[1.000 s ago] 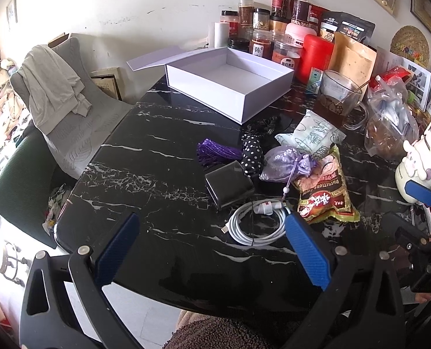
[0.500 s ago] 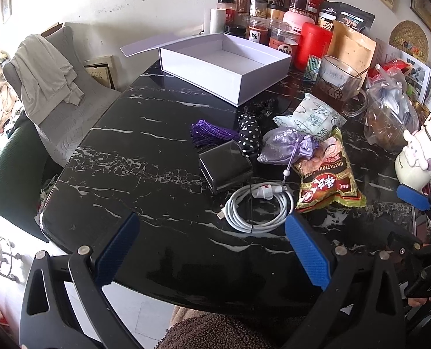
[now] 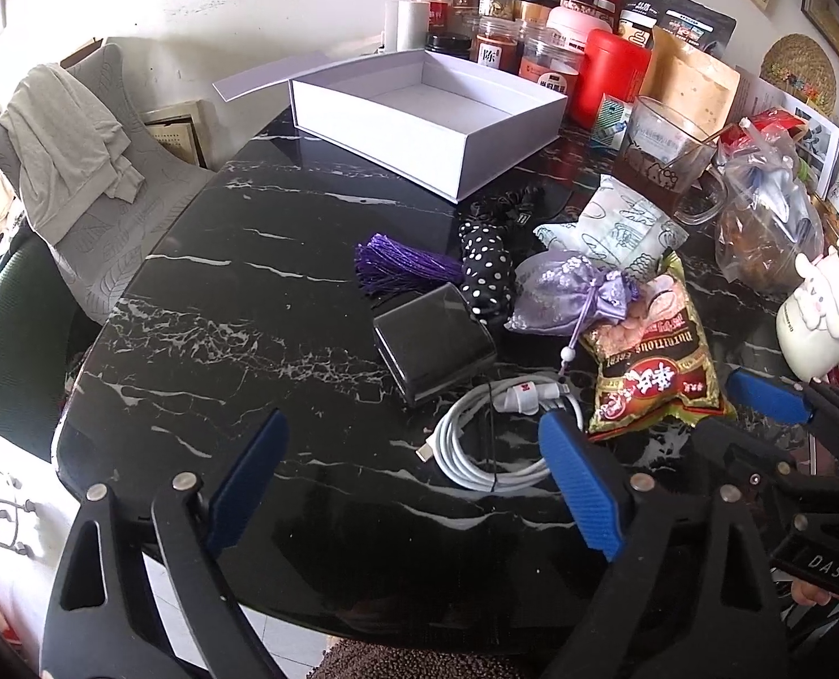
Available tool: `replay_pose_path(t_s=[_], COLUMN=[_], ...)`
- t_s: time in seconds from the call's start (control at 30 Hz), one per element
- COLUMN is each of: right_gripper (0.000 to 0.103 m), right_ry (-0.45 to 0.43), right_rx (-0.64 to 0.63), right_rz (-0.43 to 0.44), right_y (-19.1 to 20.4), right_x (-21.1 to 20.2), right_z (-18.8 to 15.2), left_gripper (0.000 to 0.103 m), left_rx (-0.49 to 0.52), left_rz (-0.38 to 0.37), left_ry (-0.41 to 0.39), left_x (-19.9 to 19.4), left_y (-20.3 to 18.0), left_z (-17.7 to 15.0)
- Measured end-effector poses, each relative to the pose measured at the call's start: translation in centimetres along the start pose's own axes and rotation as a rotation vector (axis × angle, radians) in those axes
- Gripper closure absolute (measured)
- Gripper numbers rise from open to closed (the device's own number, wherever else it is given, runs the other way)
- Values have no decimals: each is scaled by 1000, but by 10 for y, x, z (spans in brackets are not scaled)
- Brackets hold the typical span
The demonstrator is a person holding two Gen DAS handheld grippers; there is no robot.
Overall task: Organize objects
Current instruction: 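Reach left gripper to black square case while right gripper reaches gold snack packet, then close left gripper on black square case while right gripper grasps gold snack packet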
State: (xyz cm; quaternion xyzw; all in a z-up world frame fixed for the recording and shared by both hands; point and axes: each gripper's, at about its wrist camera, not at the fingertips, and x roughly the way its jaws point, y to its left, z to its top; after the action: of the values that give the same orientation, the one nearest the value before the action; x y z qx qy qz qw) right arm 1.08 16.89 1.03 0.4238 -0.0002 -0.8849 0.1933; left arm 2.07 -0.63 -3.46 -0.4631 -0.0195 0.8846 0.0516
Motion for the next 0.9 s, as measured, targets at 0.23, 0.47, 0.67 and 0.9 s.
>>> replay_pose_path(t_s=[0.23, 0.47, 0.67, 0.9], right_gripper=[78, 92, 90, 65], right_ry=[15, 5, 9, 7], right_rx=[6, 1, 24, 20], right_rz=[33, 50, 63, 84], right_y=[-2, -7, -12, -7], right_x=[8, 6, 7, 15], right_z=[8, 12, 15, 19], left_gripper=[15, 15, 26, 51], left_rx=[-2, -21, -55, -42], left_rz=[-22, -42, -67, -84], left_ry=[7, 36, 50, 34], left_x=[18, 39, 51, 58], left_y=[-1, -2, 3, 3], left_z=[13, 24, 27, 28])
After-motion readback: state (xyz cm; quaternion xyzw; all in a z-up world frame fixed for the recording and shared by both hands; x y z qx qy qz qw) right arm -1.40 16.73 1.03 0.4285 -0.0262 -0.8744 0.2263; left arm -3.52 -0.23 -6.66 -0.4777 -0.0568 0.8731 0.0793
